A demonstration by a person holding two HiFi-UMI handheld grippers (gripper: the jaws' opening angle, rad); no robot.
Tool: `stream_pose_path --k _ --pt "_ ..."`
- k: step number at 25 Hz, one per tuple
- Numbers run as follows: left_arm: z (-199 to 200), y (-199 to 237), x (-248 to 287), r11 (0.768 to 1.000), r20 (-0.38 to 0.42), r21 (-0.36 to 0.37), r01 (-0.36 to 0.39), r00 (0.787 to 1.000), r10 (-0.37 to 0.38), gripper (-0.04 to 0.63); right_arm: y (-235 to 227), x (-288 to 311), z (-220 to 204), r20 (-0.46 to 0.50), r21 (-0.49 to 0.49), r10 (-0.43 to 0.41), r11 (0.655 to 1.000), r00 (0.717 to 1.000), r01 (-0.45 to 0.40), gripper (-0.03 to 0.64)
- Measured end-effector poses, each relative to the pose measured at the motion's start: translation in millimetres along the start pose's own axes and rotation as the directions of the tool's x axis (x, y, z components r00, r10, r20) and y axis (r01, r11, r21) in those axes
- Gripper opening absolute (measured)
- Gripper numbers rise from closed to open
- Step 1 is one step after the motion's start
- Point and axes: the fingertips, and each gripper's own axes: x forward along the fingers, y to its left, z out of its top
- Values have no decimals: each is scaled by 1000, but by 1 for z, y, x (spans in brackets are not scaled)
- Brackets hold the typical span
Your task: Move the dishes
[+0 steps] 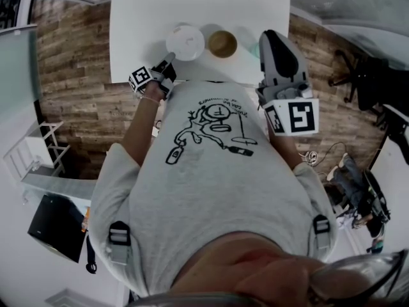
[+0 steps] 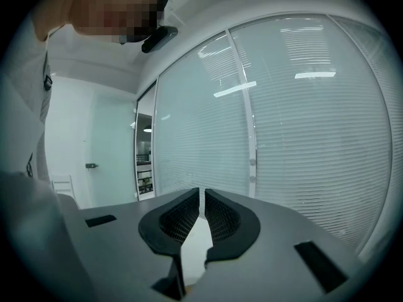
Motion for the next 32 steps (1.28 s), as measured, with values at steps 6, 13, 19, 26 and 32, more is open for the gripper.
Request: stream_pose_path --k 6,13,19,26,32 --pt "3 15 7 1000 -1 -10 -17 1000 17 8 0 0 -3 -6 3 -6 1000 1000 6 52" --pt "3 31 14 998 -6 -30 -47 999 46 8 -2 -1 -3 -9 2 -9 1000 1000 9 52" --pt "-2 40 19 994 -10 -24 -110 994 110 9 -4 -6 -4 -11 7 -10 1000 1000 10 52" --pt "1 48 17 969 -6 45 -245 969 245 18 -6 -9 -6 -12 12 -15 1000 1000 15 52" --pt "-1 50 20 948 8 91 -303 953 304 29 -11 -13 -11 -18 20 -19 1000 1000 20 52"
